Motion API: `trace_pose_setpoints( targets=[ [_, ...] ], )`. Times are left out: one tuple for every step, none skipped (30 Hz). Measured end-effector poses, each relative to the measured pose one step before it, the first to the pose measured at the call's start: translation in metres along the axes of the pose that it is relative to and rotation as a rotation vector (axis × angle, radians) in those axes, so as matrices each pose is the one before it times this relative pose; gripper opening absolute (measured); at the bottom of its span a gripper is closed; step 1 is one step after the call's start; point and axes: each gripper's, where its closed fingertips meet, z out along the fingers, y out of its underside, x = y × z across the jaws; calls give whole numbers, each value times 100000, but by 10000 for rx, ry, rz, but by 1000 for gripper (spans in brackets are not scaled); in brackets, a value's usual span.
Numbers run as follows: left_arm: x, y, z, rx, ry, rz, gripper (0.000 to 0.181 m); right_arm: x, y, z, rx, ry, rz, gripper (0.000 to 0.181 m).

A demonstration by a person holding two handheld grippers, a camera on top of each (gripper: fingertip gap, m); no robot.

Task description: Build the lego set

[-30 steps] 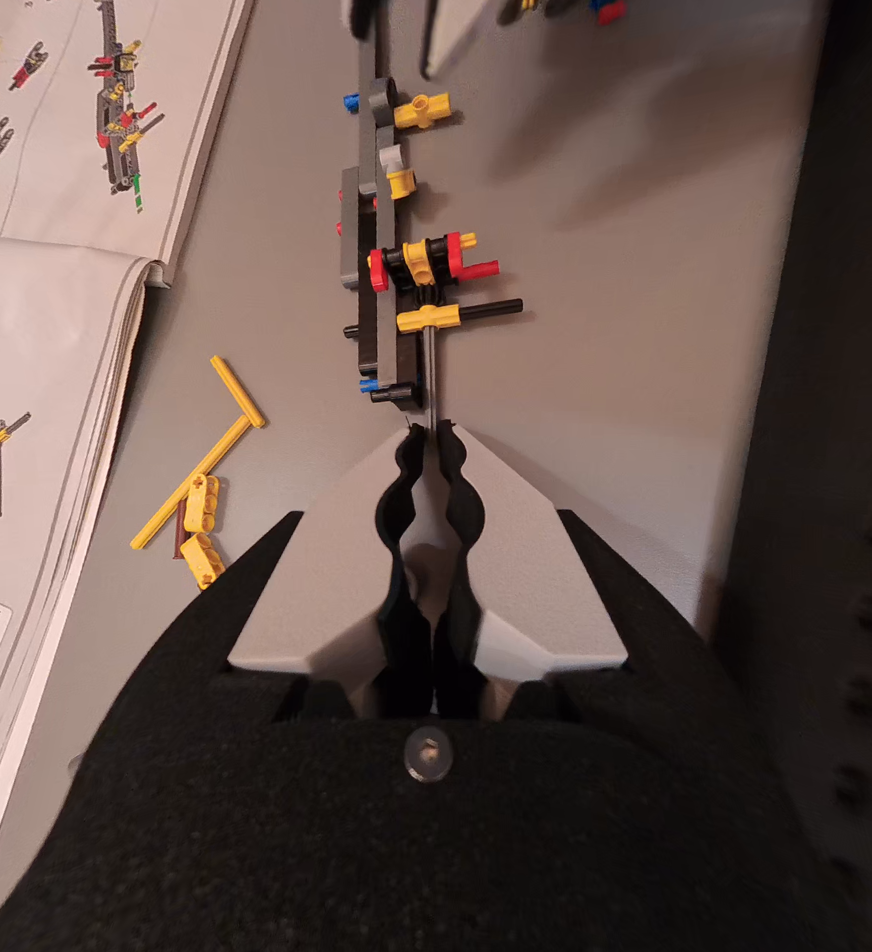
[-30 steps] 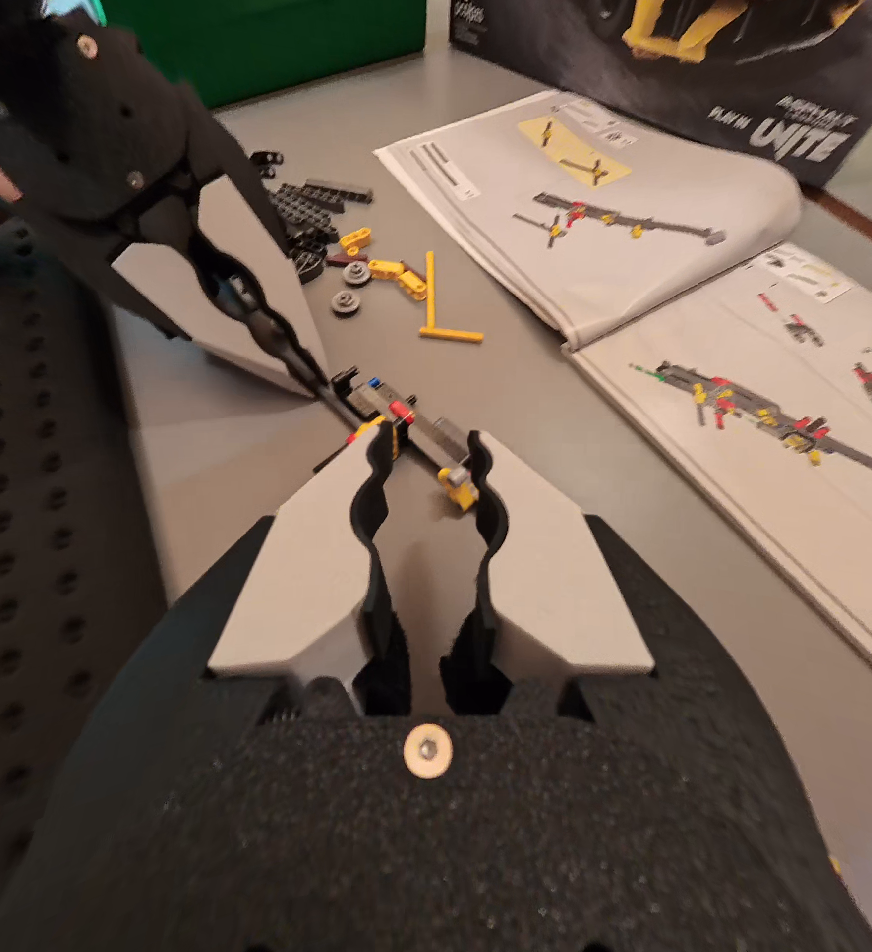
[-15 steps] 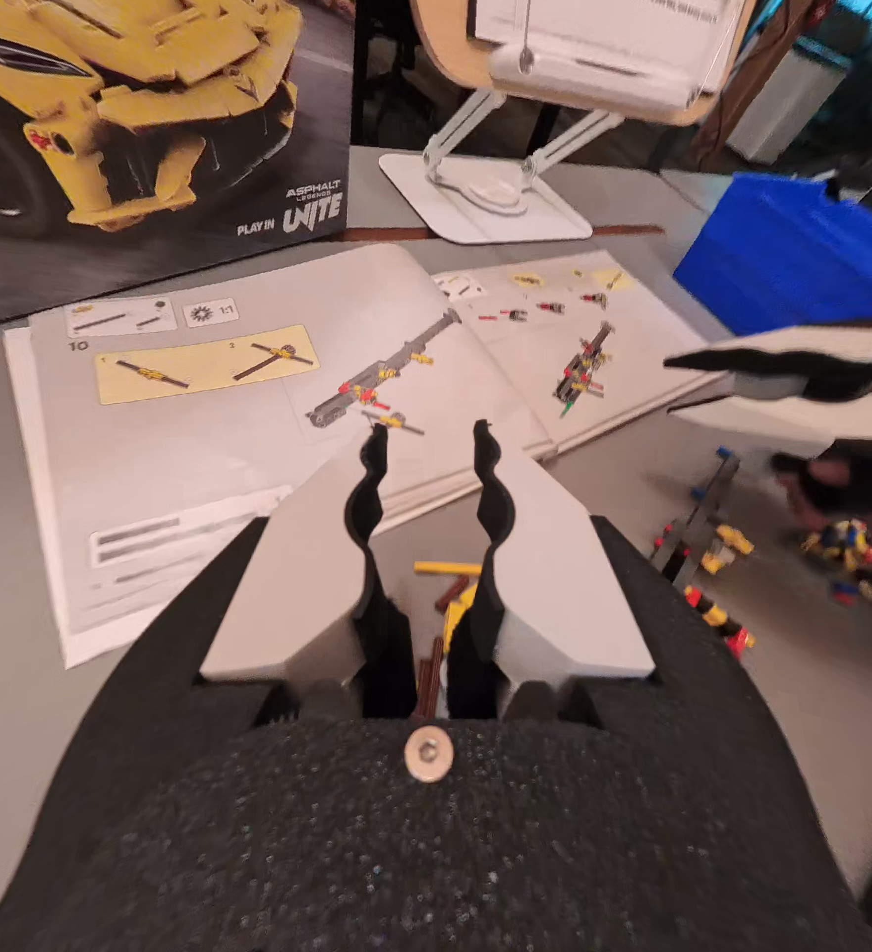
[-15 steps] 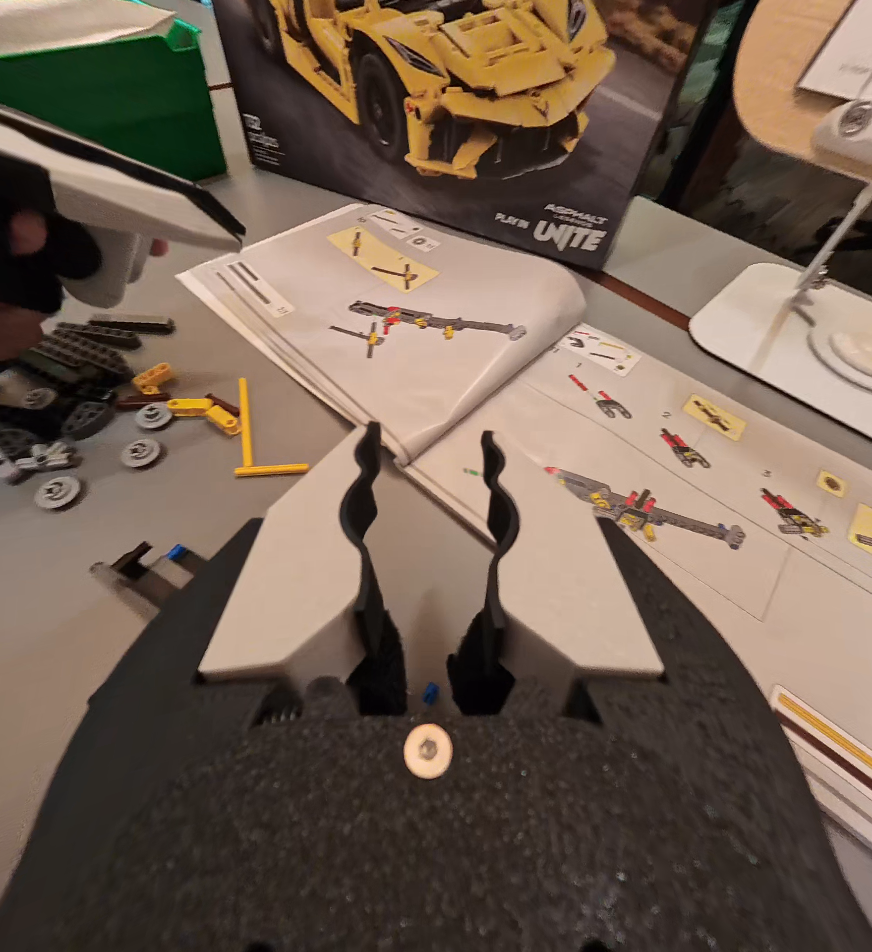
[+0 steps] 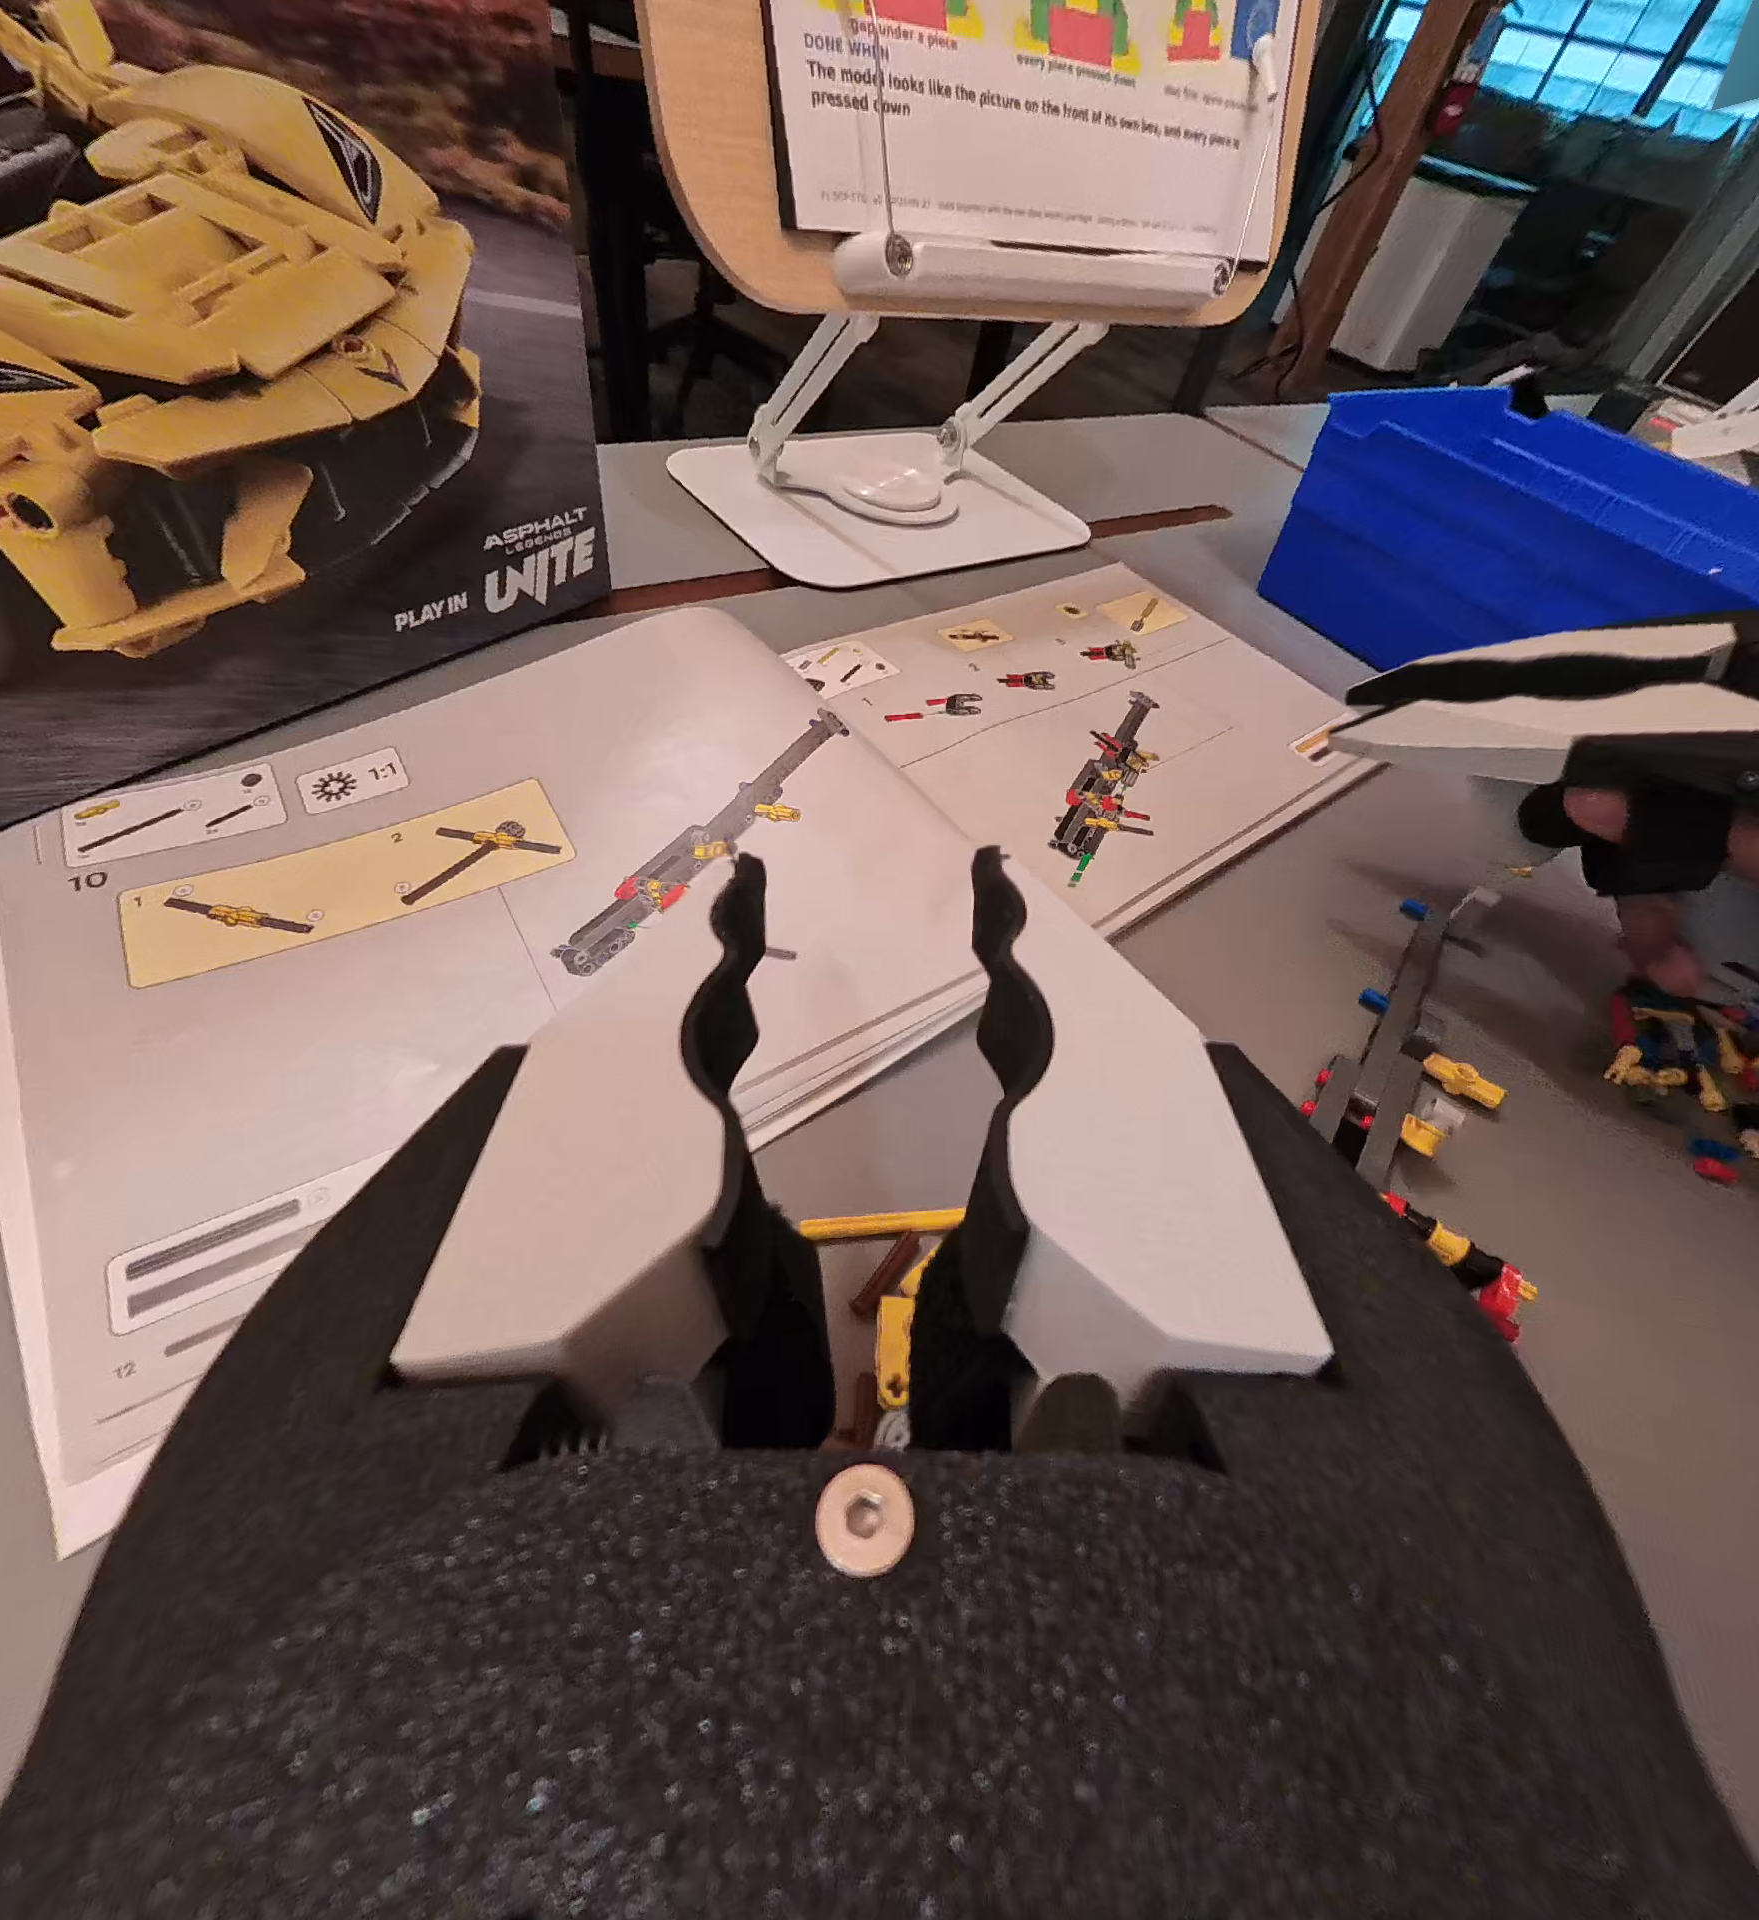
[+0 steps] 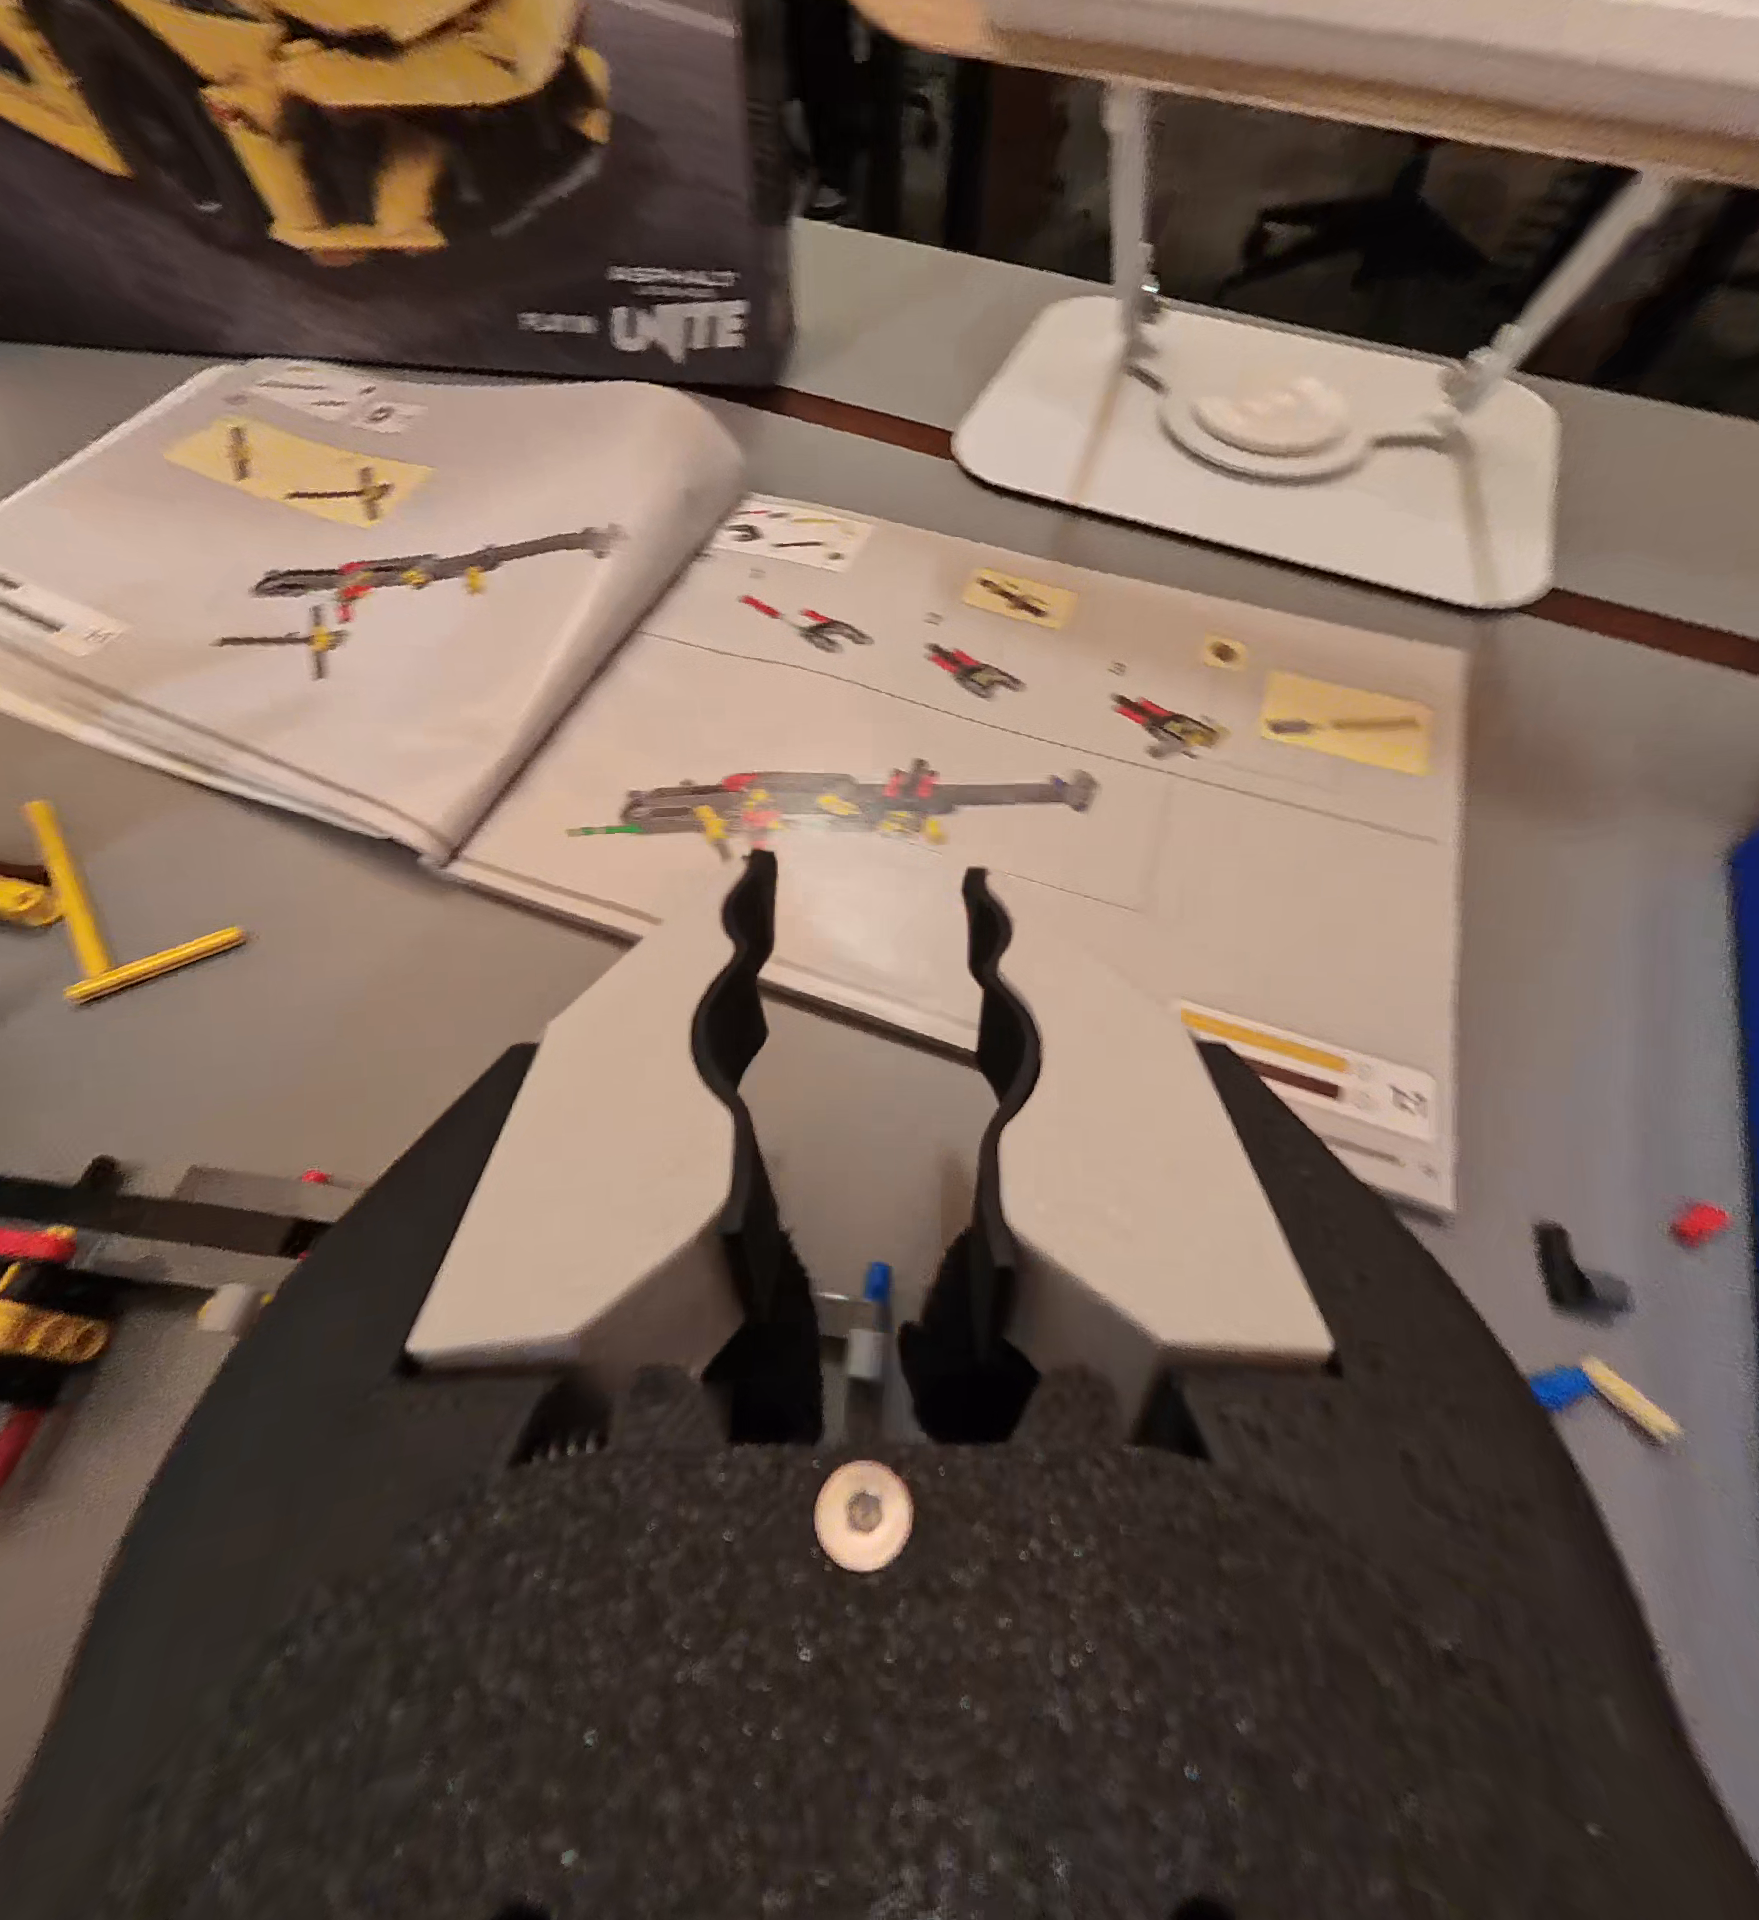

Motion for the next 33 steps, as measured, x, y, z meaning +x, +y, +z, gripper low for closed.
trace_pose_setpoints(
  targets=[
    [29,-50,42,40,82,-44,38,912,46,-293,23,287,292,36],
    [2,27,69,1,37,-34,37,861,-10,-308,41,296,262,35],
    [-27,132,101,-39,-16,1,37,488,-105,-209,78,116,169,34],
    [27,195,108,-82,5,75,37,340,-46,-110,25,85,118,34],
    [-9,182,108,-78,-51,140,37,149,43,1,-47,19,45,34],
    [-108,181,95,-70,-135,195,37,-58,93,90,-58,-47,-21,34],
    [-119,179,93,-72,-149,220,36,-153,112,117,-43,-60,-39,34],
    [-73,186,104,-81,-103,184,36,-229,141,126,-52,-68,-35,34],
    [-70,152,50,-74,-72,116,36,-331,112,128,-35,-127,-47,34],
    [-57,72,11,-29,-25,37,36,-393,66,134,-13,-139,-70,33],
    [-48,18,-22,-8,23,-50,36,-403,17,109,4,-138,-88,33],
    [-136,-32,-71,-3,3,-101,36,-490,-76,93,38,-181,-105,33],
    [-272,-100,-125,30,-60,-98,35,-538,-116,74,53,-201,-98,33],
    [-332,-134,-178,55,-77,-70,35,-566,-154,75,68,-226,-77,33],
    [-403,-186,-233,75,-98,-59,35,-636,-231,50,120,-277,-56,33],
    [-569,-236,-312,109,-175,-8,34,-540,-214,41,119,-235,-18,33],
    [-793,-267,-374,99,-264,26,34,-507,-182,51,78,-218,-51,34],
    [-936,-284,-430,86,-307,-27,33,-321,-119,35,31,-97,-144,33],
    [-863,-338,-450,114,-222,-136,33,-53,-87,-36,-4,57,-204,34],
    [-587,-295,-422,103,-55,-248,33,161,-191,-181,20,133,-268,34],
    [-372,-165,-355,41,38,-295,34,458,-400,-431,75,260,-245,34],
    [-373,-168,-372,82,-30,-253,33,829,-429,-741,73,392,-96,32],
    [-281,-287,-396,215,-72,-160,33,861,-196,-918,-11,259,-55,31],
    [-132,-211,-364,222,-57,-68,30,914,286,-1041,-254,213,41,33],
    [-67,32,-232,73,-55,-5,28,913,770,-1069,-443,170,108,34],
    [-53,260,-112,-67,-80,25,28,777,1116,-1069,-480,113,107,34],
    [81,258,-31,-78,-29,52,28,520,1259,-1042,-381,37,125,34],
    [259,141,18,-49,44,75,28,244,1344,-999,-369,-49,136,34],
    [304,78,64,-44,49,98,28,-22,1509,-896,-427,-130,112,34],
    [324,51,72,-34,31,138,29,-370,1642,-740,-490,-247,59,34],
    [365,87,103,-48,27,178,29,-627,1544,-585,-424,-291,-25,35],
    [371,147,111,-69,14,196,29,-364,1243,-518,-229,-44,-29,34],
    [441,162,126,-66,47,177,29,-605,992,-386,-107,-169,-82,32]
  ],
)
